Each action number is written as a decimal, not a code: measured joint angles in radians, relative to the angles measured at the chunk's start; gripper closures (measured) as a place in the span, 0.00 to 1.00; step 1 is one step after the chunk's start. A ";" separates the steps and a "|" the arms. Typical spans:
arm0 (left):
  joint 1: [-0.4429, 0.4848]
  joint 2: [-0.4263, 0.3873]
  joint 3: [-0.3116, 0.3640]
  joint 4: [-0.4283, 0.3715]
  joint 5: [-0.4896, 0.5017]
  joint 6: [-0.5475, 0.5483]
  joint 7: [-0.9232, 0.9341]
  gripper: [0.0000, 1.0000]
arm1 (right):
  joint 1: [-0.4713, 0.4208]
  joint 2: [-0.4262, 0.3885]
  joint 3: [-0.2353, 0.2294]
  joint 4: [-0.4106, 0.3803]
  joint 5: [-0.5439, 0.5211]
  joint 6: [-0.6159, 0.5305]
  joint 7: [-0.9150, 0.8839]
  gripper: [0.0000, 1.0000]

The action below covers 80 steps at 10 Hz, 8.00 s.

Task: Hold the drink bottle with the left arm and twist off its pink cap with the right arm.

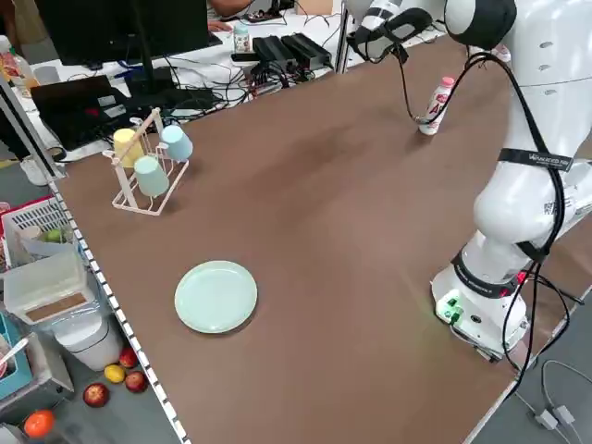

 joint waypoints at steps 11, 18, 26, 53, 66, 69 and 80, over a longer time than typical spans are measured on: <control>-0.002 0.033 -0.096 -0.218 0.055 -0.045 0.004 0.00 | 0.099 0.016 0.010 -0.010 -0.042 -0.104 -0.003 0.00; -0.002 0.072 -0.109 -0.226 0.018 0.072 0.016 0.00 | 0.144 0.029 0.010 -0.007 -0.042 -0.096 -0.007 0.00; -0.078 0.124 -0.114 -0.211 -0.027 0.182 0.016 0.00 | 0.232 0.036 0.012 -0.010 -0.046 -0.054 -0.033 0.00; -0.083 0.168 -0.166 -0.243 0.014 0.256 0.002 0.00 | 0.845 0.295 0.014 -0.092 -0.050 0.375 0.674 0.01; -0.073 0.164 -0.175 -0.238 0.034 0.238 0.028 0.15 | 0.948 0.403 0.013 -0.080 -0.054 0.460 0.807 0.17; -0.073 0.164 -0.176 -0.238 0.035 0.237 0.034 0.11 | 0.956 0.418 0.013 -0.080 -0.056 0.473 0.809 0.18; -0.072 0.164 -0.177 -0.236 0.035 0.237 0.035 0.17 | 0.975 0.430 0.013 -0.080 -0.064 0.484 0.852 0.25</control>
